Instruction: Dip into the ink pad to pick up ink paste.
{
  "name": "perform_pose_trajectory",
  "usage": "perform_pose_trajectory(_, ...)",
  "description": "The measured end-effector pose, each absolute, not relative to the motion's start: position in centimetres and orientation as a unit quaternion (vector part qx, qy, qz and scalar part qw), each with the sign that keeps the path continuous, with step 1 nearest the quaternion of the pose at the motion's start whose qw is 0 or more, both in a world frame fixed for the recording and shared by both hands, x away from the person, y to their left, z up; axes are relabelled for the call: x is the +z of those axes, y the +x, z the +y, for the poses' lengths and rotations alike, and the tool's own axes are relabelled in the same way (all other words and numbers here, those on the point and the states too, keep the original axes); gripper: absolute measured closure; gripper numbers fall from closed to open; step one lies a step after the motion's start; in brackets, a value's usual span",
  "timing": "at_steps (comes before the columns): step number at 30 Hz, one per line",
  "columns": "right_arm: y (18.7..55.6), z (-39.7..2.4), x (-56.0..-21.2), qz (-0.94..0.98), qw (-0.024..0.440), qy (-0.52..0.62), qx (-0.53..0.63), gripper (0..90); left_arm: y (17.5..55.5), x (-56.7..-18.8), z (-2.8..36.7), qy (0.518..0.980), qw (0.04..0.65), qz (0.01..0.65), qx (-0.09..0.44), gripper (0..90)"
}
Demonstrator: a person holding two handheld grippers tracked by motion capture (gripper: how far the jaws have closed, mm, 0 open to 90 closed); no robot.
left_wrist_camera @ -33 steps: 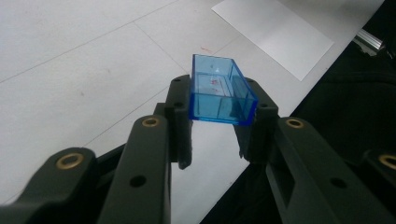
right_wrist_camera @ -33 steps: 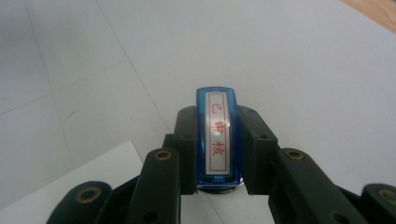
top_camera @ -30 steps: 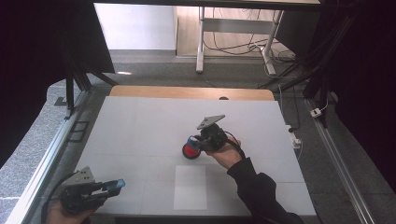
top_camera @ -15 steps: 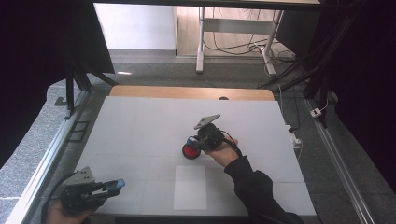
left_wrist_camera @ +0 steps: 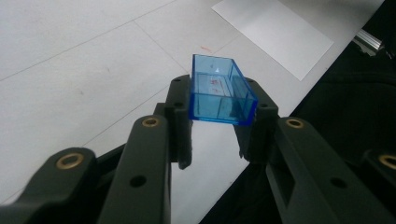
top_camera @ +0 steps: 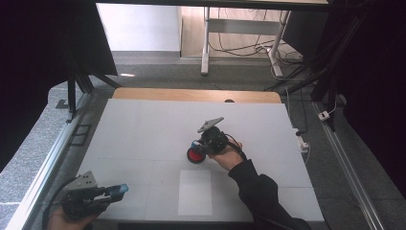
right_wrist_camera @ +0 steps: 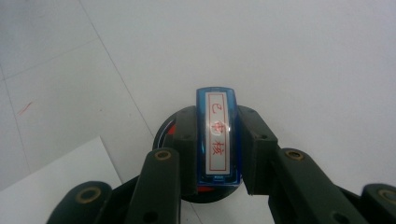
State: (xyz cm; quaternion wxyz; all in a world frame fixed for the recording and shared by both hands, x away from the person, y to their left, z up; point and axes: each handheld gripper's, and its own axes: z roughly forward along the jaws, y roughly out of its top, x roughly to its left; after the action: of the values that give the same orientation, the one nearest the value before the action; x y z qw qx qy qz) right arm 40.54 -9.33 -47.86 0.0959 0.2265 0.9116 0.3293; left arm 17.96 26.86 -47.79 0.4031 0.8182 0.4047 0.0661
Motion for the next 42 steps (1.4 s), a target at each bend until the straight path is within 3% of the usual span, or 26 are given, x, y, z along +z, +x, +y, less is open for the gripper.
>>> perform_pose_trajectory(14,39.9,-8.2,-47.8,0.916,0.122,0.225,0.309,71.9,18.0,-47.8,26.8,0.819,0.401,0.405,0.066,68.6)
perform_pose_trajectory(26,41.1,-9.6,-48.2,0.901,0.074,0.252,0.345,71.9,18.0,-47.8,26.8,0.819,0.401,0.405,0.065,68.5)
perform_pose_trajectory(36,39.9,-8.8,-48.1,0.908,0.119,0.231,0.327,71.8,17.9,-47.8,26.8,0.819,0.401,0.404,0.065,68.6)
perform_pose_trajectory(42,40.0,-8.8,-48.0,0.908,0.115,0.231,0.328,71.6,17.9,-47.8,26.9,0.818,0.403,0.405,0.065,68.6)
